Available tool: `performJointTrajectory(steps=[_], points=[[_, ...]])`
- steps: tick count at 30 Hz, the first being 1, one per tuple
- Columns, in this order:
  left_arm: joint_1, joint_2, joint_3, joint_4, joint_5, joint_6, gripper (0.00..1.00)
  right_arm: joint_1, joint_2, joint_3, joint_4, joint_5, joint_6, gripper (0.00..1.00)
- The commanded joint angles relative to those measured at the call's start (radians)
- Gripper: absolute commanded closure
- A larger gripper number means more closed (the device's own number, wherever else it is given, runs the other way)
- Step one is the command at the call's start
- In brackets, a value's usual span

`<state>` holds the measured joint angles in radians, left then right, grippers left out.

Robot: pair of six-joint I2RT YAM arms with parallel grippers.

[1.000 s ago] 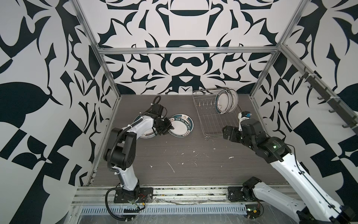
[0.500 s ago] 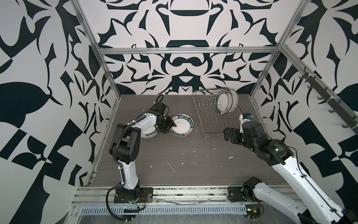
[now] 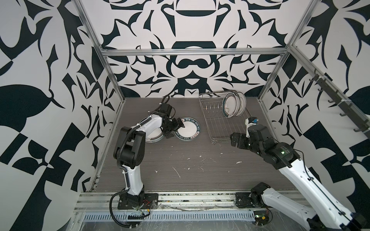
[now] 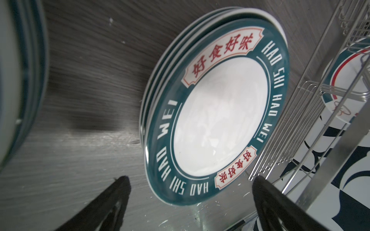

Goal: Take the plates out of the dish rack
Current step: 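Open the left gripper and draw back while right gripper moves to the rack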

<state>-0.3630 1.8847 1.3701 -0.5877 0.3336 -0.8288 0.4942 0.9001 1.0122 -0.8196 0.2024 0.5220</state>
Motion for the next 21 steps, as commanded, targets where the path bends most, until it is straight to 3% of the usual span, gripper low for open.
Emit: performJointTrajectory(steps=[1, 4, 16, 21], points=[[-0.003, -0.065, -0.008, -0.101, -0.039, 0.023, 0.01, -0.004, 0.046, 0.046, 0.03, 0.037, -0.07, 0.01], [-0.003, -0.138, -0.032, -0.139, -0.074, 0.036, 0.01, -0.026, 0.116, 0.092, 0.061, 0.077, -0.119, 0.01], [0.017, -0.592, -0.162, -0.313, -0.318, 0.071, 0.01, -0.222, 0.58, 0.447, 0.174, -0.045, -0.261, 0.01], [0.043, -0.786, -0.276, -0.33, -0.419, 0.067, 0.01, -0.245, 0.763, 0.614, 0.174, -0.001, -0.299, 0.04]])
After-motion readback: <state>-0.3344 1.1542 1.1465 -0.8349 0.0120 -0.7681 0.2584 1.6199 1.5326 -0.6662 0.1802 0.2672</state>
